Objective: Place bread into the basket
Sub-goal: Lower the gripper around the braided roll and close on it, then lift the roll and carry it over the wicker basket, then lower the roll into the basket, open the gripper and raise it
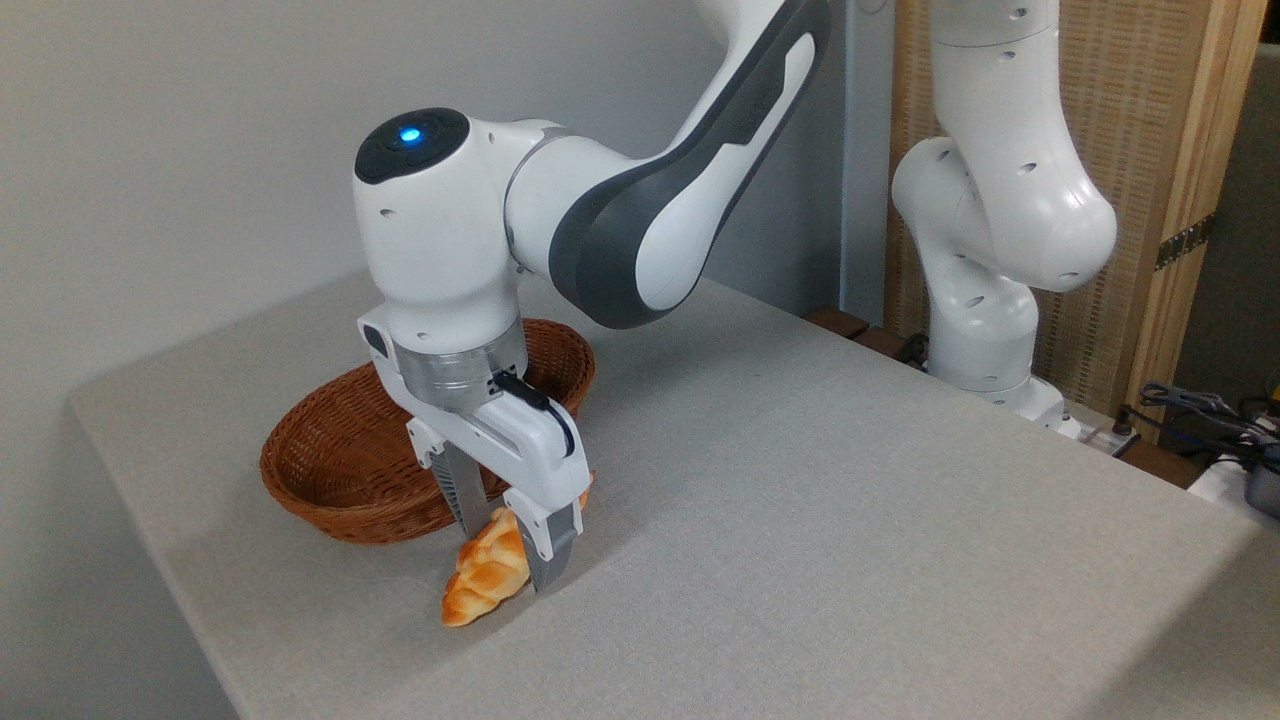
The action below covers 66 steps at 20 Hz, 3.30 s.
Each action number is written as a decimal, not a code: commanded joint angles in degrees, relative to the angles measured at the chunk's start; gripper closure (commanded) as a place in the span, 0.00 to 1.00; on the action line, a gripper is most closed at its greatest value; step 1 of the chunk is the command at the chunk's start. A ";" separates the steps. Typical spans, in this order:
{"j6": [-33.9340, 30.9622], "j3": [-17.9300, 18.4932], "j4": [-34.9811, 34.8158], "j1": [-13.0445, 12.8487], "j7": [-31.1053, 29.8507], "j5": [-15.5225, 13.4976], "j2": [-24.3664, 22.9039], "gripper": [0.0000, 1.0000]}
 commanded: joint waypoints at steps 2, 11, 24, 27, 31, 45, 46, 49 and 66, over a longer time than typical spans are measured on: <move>1.33 0.07 -0.04 -0.09 0.48 -1.08 0.23 0.44; 1.24 -0.28 0.05 -0.09 0.65 -0.99 0.23 0.73; -2.62 2.00 3.03 0.43 0.92 -1.17 -3.64 0.69; -2.80 2.00 4.09 0.43 0.65 -2.22 -4.17 0.69; -3.06 1.74 4.80 0.35 0.22 -6.43 -7.41 0.68; -2.97 -8.10 4.80 -1.23 -0.75 -11.28 -6.45 0.00; -2.97 -8.28 4.80 -1.23 -0.84 -11.28 -6.28 0.00; -2.80 -8.72 4.80 -1.23 -0.75 -11.01 -5.75 0.00; -2.80 -6.09 6.29 -0.53 -0.93 1.46 -6.27 0.00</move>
